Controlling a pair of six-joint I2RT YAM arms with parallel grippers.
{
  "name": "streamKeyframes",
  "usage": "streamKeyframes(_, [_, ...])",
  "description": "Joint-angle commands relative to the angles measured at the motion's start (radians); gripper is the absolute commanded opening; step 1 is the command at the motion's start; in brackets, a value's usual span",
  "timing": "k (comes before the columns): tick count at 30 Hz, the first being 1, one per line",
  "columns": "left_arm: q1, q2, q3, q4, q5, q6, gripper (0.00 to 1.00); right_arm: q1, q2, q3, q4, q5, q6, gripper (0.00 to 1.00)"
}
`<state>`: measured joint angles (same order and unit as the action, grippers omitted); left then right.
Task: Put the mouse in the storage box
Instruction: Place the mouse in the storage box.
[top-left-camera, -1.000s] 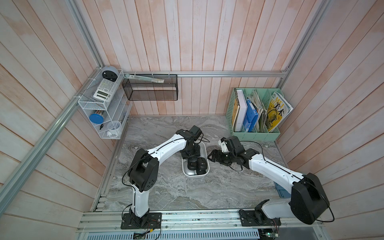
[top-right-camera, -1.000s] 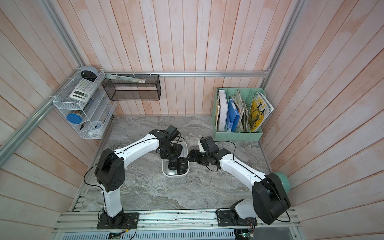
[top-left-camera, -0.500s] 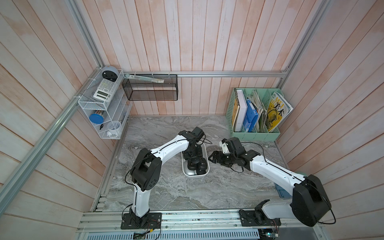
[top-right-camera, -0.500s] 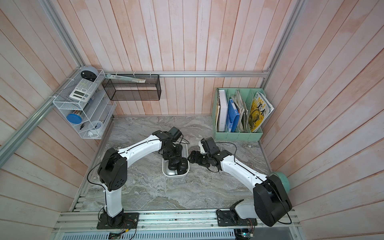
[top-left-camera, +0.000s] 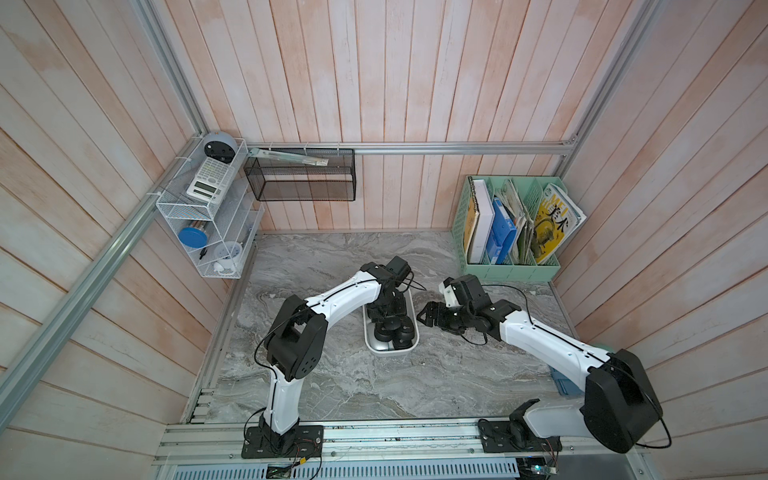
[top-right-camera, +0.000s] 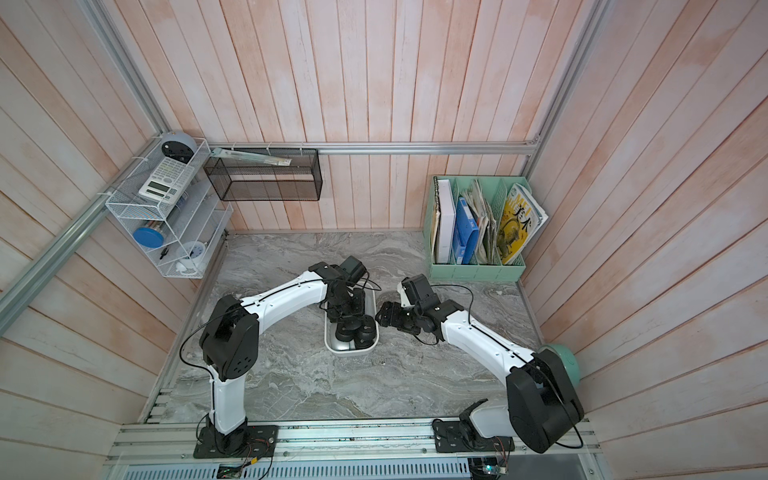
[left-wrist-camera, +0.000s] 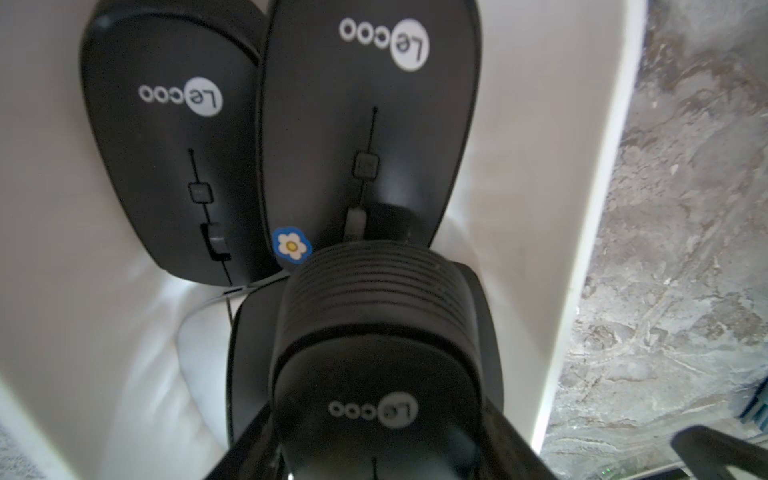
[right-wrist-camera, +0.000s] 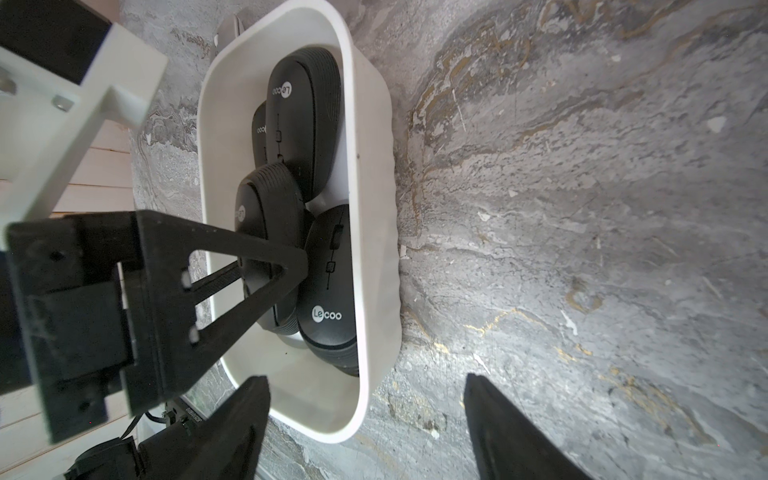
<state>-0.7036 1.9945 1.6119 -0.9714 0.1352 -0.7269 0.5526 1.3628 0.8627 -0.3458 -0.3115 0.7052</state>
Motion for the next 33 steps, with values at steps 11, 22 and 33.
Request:
streamKeyframes(11, [-0.022,-0.011,0.022,-0.058,0.005,-0.002,0.78,-0.004,-0.007,0.019,-0.026,-0.004,-0.015,0.80])
streamKeyframes(22, [-0.047,-0.081,-0.013,-0.042,0.041,-0.029,0.71,-0.004,-0.007,0.018,-0.027,-0.002,-0.013,0.80])
streamKeyframes(33, [-0.048,-0.173,0.008,-0.143,-0.026,-0.018,0.78,-0.004,-0.008,0.023,-0.031,0.000,-0.013,0.80])
